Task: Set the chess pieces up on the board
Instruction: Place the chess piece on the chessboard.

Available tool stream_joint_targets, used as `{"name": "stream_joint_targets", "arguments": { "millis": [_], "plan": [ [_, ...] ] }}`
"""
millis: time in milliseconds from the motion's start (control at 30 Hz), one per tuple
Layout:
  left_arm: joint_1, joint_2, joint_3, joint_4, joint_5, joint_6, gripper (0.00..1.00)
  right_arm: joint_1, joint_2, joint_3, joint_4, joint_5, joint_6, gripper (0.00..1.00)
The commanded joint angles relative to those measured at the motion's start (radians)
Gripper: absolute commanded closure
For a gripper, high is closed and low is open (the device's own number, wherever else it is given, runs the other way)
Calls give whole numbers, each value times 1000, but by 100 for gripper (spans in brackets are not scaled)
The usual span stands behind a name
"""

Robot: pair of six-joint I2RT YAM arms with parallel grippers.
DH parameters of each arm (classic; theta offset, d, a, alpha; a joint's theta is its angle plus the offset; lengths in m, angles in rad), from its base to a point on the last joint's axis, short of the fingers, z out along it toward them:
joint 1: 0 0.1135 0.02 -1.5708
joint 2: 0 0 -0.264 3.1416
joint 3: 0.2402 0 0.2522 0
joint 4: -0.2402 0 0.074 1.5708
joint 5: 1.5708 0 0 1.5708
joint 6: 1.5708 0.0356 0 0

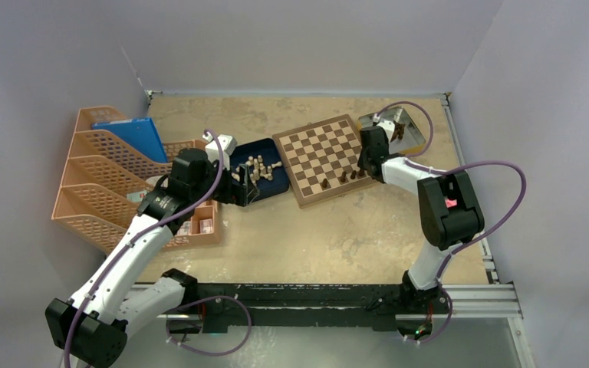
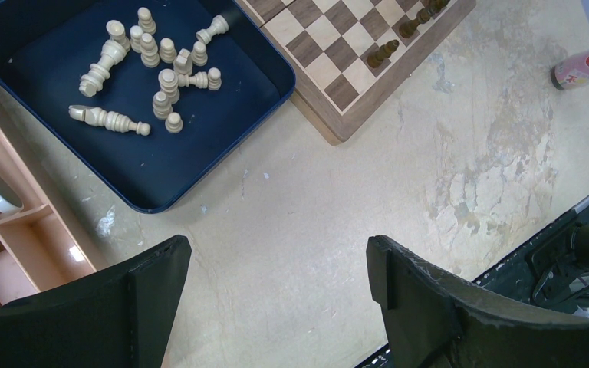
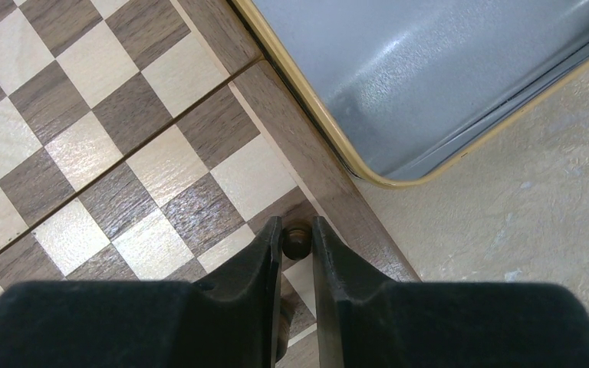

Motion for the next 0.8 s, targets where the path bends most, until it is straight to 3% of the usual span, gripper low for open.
{"name": "stream_joint_targets", "arguments": {
  "millis": [0, 767],
  "plan": [
    [-7, -12, 11, 20, -2, -1, 15, 3, -35, 14, -11, 3, 15, 79],
    [-7, -1, 15, 19, -3, -1, 15, 3, -17, 32, -21, -6, 9, 78]
  ]
}}
